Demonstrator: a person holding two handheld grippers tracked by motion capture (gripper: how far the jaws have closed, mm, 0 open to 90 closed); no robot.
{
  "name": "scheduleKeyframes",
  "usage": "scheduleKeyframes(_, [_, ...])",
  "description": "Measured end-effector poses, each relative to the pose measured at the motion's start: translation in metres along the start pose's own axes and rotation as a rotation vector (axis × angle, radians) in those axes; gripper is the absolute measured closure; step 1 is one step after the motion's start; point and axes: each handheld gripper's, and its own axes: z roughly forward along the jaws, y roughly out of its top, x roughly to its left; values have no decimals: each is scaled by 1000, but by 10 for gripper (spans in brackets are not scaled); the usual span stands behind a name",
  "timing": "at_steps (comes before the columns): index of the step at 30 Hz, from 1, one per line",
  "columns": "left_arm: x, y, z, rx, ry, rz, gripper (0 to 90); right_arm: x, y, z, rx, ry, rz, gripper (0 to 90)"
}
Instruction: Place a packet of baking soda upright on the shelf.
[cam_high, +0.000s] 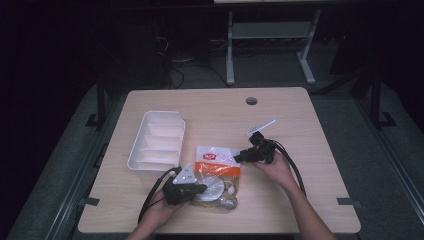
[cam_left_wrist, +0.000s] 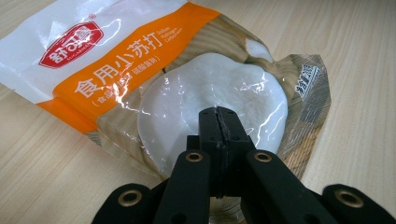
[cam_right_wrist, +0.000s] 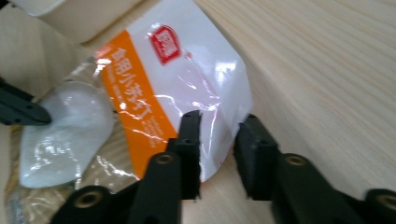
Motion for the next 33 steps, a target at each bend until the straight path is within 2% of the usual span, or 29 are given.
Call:
scheduleKeyframes(4, [0,0,1,-1,4,3,896,7,2,-5,-19,24,-25,862])
scheduleKeyframes(5, [0,0,1,0,4,4,896,9,3,-9,-44,48,-37,894])
scheduleKeyframes(6, [0,0,1,0,3,3,896,9,3,-9,-44,48,-37,894])
scheduleKeyframes(8, [-1,0,1,0,3,1,896,10,4,-12,-63,82,-31,895])
scheduleKeyframes(10, [-1,0,1,0,4,2,896,9,2,-12,-69,113,-16,890])
scheduleKeyframes(11, [-1,0,1,0,4,2,896,9,2,-12,-69,113,-16,890])
scheduleKeyframes(12, [-1,0,1,0,5,3,896,8,2,-11,-74,126,-8,868])
scheduleKeyframes(13, [-1,0,1,0,5,4,896,5,0,-8,-72,148,18,806])
scheduleKeyframes(15, [-1,0,1,0,7,6,896,4,0,-6,-68,148,28,789])
scheduleKeyframes(16, [-1,0,1,0,6,6,896,3,-1,-2,-43,143,29,754])
scheduleKeyframes(20, [-1,0,1,0,7,8,895,3,-3,7,-2,149,36,748])
scheduleKeyframes(22, [-1,0,1,-2,8,5,890,3,-4,15,19,169,41,743])
scheduleKeyframes(33, [-2,0,1,1,17,12,881,2,-4,31,50,218,84,744])
